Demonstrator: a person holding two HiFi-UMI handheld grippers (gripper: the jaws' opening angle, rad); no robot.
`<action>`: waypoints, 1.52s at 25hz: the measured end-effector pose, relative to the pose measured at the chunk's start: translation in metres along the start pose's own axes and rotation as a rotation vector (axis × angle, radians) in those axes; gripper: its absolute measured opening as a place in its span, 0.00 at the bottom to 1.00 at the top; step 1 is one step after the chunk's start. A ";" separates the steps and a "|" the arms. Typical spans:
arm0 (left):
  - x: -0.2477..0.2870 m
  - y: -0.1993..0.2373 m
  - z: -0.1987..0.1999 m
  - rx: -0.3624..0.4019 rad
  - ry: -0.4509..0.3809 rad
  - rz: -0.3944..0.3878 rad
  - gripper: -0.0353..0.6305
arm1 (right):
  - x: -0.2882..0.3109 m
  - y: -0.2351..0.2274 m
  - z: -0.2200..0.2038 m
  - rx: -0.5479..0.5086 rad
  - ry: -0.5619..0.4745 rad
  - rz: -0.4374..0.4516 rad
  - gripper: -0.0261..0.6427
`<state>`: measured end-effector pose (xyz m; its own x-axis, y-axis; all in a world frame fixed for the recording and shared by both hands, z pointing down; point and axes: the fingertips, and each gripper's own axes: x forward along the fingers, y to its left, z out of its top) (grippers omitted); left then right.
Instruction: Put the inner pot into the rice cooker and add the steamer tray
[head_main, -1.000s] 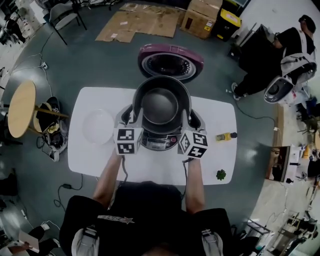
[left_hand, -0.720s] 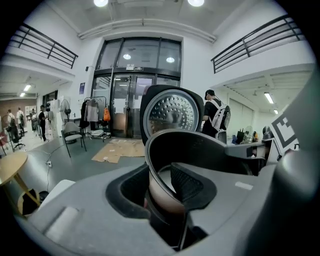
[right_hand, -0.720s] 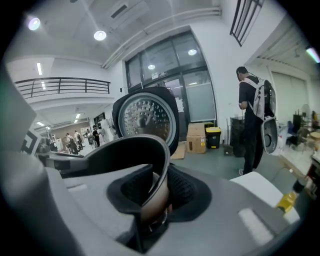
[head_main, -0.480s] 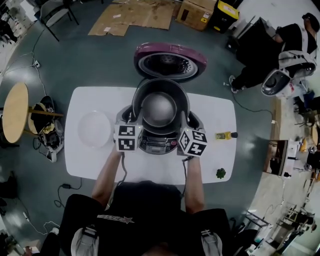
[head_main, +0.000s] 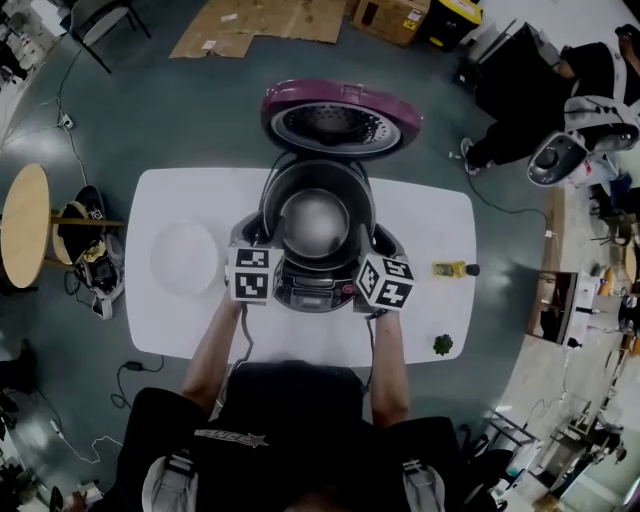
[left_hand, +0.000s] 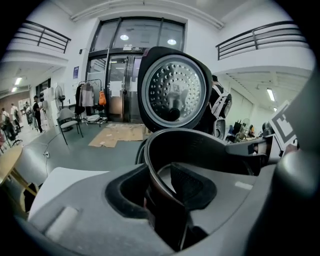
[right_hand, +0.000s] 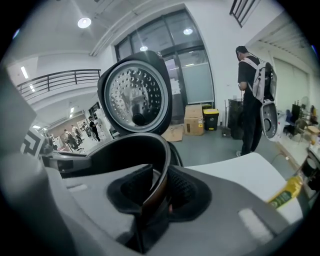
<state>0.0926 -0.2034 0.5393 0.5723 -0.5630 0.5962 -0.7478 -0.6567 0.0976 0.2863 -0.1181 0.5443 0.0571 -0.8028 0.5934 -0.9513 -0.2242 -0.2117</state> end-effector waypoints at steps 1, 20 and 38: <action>0.001 0.000 0.000 -0.003 0.004 -0.006 0.27 | 0.002 -0.001 -0.001 0.003 0.007 0.000 0.19; 0.017 0.001 -0.023 -0.016 0.195 -0.046 0.27 | 0.017 0.001 -0.018 0.038 0.144 0.008 0.22; 0.014 0.005 -0.028 0.033 0.209 0.009 0.31 | 0.018 0.001 -0.026 0.007 0.208 -0.010 0.30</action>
<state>0.0872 -0.2006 0.5704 0.4812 -0.4547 0.7495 -0.7388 -0.6705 0.0675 0.2784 -0.1185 0.5750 0.0021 -0.6696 0.7427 -0.9488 -0.2360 -0.2101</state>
